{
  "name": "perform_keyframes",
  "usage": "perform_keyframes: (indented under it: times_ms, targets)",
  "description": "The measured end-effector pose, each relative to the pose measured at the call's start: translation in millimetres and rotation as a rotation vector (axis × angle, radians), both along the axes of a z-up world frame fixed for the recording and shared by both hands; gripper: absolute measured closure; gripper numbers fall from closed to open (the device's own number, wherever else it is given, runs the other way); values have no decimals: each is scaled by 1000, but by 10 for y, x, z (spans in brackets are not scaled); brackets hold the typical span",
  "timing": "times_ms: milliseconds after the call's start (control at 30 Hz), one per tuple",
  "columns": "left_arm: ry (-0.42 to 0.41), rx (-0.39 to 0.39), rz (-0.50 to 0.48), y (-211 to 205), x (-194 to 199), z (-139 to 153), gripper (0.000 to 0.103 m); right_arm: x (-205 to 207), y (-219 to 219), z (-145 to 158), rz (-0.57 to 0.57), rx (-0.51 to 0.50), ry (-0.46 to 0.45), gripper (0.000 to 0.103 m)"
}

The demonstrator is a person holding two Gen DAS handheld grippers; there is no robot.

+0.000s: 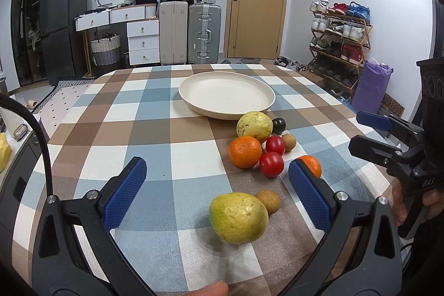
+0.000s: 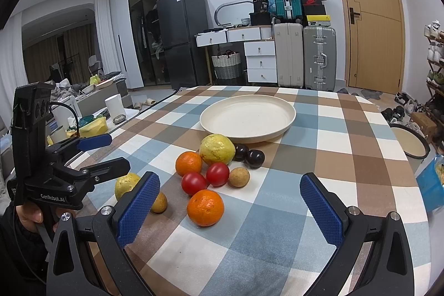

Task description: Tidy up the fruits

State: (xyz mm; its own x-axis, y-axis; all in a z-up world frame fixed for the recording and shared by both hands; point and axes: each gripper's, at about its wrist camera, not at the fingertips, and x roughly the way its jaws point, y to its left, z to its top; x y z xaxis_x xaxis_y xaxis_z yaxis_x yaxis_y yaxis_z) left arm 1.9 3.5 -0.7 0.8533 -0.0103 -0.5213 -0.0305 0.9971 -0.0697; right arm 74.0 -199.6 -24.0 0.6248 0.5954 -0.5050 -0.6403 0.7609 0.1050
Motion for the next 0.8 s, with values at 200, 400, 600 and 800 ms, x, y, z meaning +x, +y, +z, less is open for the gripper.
perform_keyframes:
  times_ms: [200, 400, 600, 800]
  targets:
    - [-5, 1, 1, 46, 18, -29, 1, -20, -1, 15, -3, -7, -19, 0]
    - [6, -12, 14, 39, -3, -27, 1, 17, -5, 5, -13, -15, 1, 0]
    - [60, -25, -5, 56, 51, -81, 1, 146, 26, -60, -18, -35, 80, 0]
    - [122, -12, -14, 57, 75, -143, 1, 313, 142, -216, 12, -93, 204, 0]
